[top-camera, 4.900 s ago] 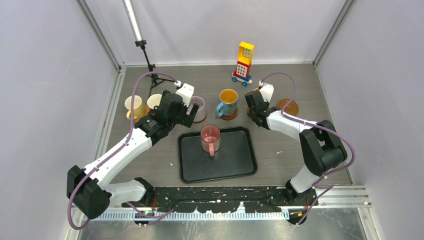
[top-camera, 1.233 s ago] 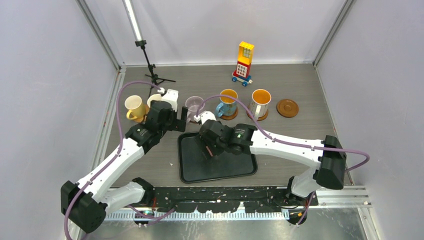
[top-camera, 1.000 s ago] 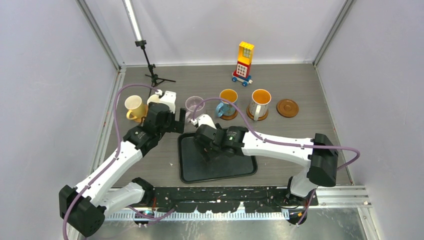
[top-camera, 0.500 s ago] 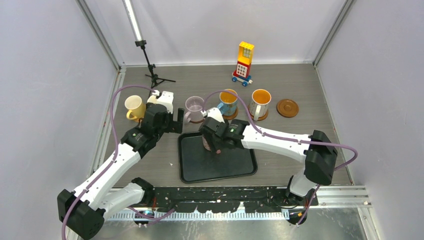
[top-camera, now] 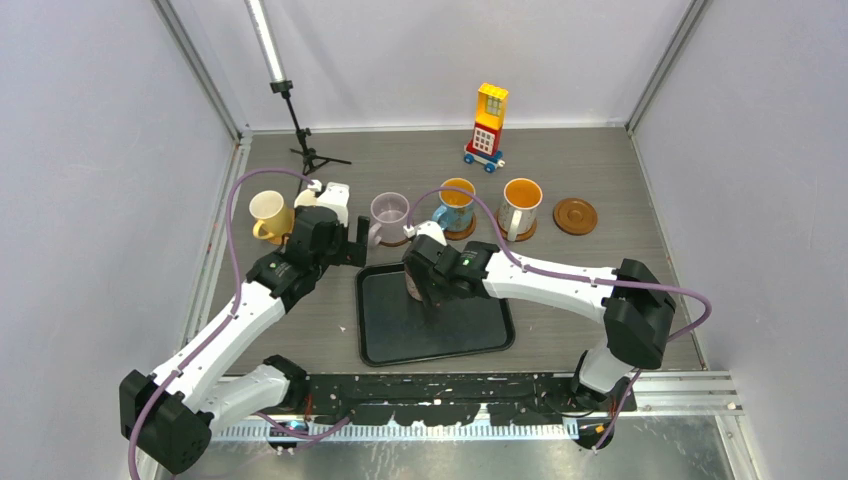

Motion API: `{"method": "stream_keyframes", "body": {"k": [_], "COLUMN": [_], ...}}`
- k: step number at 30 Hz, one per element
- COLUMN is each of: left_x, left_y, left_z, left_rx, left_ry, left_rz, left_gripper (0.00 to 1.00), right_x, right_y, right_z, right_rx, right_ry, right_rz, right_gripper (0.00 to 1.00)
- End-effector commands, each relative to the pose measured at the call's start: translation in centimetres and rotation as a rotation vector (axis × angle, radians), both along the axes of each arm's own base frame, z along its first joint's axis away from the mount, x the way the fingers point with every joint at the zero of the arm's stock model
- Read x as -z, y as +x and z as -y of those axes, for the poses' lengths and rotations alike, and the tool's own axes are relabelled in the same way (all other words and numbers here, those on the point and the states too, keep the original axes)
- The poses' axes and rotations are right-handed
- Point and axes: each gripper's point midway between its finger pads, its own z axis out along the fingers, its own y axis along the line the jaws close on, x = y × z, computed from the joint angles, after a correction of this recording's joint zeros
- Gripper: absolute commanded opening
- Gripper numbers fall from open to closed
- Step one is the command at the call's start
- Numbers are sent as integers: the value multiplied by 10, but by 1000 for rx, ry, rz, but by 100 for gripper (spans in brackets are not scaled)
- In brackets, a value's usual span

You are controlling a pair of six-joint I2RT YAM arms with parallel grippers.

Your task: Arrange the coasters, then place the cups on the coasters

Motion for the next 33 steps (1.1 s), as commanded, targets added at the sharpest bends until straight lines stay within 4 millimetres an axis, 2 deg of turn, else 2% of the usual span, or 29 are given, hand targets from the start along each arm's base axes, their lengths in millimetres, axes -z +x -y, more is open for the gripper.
{"method": "stream_keyframes", "body": {"k": [1,15,18,21,26,27,33], "left_x": [-11,-5,-3,-3,-4,-4,-7], "left_y": [8,7,7,7,7,8,10], "left_z": [4,2,2,2,3,3,4], "left_rx": [-17,-25,-25,-24,-21,-19,-10], "left_ry": [-41,-43,-41,-40,-39,-39,-22], "left_rz": [36,23,20,19,19,19,23], "left_gripper": [100,100,100,100,100,100,100], "right_x": [1,15,18,18,4,0,-38], "right_y": [14,33,33,31,30,30,37], "right_z": [-7,-9,-4,0,4,5,1], "right_rx": [25,28,35,38,41,42,3], "right_ry": [40,67,53,44,53,58,115], "right_rz": [32,29,26,25,41,48,127], "right_gripper": [55,46,40,30,3,0,0]}}
